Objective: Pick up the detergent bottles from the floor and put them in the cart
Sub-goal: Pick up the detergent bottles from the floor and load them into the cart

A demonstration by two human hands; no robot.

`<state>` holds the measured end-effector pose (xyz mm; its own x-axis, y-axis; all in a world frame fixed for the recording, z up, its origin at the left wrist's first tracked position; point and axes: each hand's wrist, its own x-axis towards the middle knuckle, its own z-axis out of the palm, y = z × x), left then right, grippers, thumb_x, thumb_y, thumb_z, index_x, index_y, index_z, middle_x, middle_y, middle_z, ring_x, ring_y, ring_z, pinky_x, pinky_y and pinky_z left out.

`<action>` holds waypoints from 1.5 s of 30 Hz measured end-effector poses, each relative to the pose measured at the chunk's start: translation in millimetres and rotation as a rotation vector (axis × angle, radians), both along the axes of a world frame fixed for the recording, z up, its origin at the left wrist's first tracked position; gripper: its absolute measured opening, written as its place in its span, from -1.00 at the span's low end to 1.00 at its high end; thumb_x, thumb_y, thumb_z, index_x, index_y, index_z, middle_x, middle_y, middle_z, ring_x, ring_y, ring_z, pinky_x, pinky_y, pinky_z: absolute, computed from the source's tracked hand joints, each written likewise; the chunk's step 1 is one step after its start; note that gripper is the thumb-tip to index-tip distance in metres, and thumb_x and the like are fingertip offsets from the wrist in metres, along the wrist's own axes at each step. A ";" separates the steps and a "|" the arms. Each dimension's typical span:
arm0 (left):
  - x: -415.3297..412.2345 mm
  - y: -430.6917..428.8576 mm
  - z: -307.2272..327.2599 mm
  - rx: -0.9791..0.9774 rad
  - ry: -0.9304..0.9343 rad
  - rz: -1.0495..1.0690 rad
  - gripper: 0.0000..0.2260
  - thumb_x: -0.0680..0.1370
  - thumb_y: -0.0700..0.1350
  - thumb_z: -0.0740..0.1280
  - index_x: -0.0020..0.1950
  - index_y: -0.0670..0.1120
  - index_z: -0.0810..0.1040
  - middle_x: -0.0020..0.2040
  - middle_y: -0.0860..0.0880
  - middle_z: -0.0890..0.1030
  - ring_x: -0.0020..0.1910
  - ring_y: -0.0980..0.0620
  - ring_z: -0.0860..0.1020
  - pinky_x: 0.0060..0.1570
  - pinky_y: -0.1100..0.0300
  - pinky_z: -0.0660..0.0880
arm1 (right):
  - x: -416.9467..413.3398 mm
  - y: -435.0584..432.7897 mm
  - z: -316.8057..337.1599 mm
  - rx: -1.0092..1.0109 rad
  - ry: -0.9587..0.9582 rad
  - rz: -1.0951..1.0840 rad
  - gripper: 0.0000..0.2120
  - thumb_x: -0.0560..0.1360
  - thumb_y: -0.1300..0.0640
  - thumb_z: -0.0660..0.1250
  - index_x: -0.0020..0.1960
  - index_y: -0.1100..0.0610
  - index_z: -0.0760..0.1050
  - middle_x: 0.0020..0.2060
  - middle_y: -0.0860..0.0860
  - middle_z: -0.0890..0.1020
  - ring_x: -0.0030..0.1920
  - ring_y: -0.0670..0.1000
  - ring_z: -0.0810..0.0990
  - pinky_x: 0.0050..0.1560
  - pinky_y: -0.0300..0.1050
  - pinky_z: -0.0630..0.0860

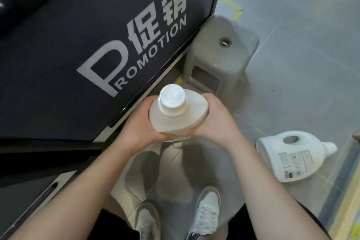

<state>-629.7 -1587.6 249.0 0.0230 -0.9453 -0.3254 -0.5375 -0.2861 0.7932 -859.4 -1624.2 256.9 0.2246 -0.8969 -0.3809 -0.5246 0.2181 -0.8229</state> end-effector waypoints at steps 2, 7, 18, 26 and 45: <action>-3.8 4.6 52.9 -0.012 0.020 -0.008 -0.05 0.13 0.00 0.79 0.41 0.30 0.40 0.34 0.23 0.54 0.30 0.21 0.53 0.29 0.05 0.54 | -5.3 2.2 51.9 -0.020 -0.006 0.004 -0.17 0.04 -0.01 0.81 0.18 -0.19 0.43 0.16 -0.25 0.51 0.13 -0.31 0.49 -0.05 -0.35 0.41; -8.5 11.8 216.3 -0.050 0.070 -0.034 -0.04 0.15 0.03 0.78 0.43 0.35 0.39 0.36 0.24 0.54 0.33 0.23 0.52 0.27 0.12 0.52 | -15.6 11.9 207.6 -0.101 -0.029 -0.004 -0.13 0.04 -0.02 0.81 0.23 -0.18 0.45 0.18 -0.25 0.52 0.16 -0.32 0.49 0.03 -0.38 0.40; 16.5 34.4 541.1 -0.232 0.195 0.003 -0.11 0.08 0.02 0.76 0.24 0.57 0.43 0.24 0.36 0.60 0.23 0.35 0.57 0.15 0.31 0.54 | 1.6 49.7 544.3 -0.249 -0.228 -0.105 -0.19 0.05 -0.01 0.82 0.17 -0.29 0.48 0.13 -0.23 0.63 0.13 -0.30 0.57 0.01 -0.38 0.51; 49.4 63.7 648.7 -0.429 0.358 0.013 -0.11 0.11 0.06 0.70 0.40 0.33 0.49 0.33 0.11 0.63 0.36 0.06 0.60 0.26 0.00 0.59 | 43.0 78.8 664.7 -0.407 -0.338 -0.087 -0.24 0.06 0.10 0.78 0.12 -0.23 0.48 -0.05 -0.49 0.63 -0.01 -0.44 0.58 -0.10 -0.52 0.47; 134.6 172.2 711.7 -0.659 0.196 0.459 -0.23 0.13 0.17 0.66 0.27 0.51 0.48 0.24 0.27 0.64 0.27 0.24 0.60 0.18 0.26 0.56 | 168.2 86.5 727.3 -0.424 -0.480 0.354 -0.16 -0.07 -0.09 0.81 0.15 -0.31 0.56 0.09 -0.24 0.70 0.12 -0.23 0.67 0.11 -0.07 0.65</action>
<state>-495.1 -1415.4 960.8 0.4538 -0.8541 0.2539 -0.3146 0.1130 0.9425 -691.2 -1537.6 984.2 0.5834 -0.7881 0.1965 -0.0653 -0.2866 -0.9558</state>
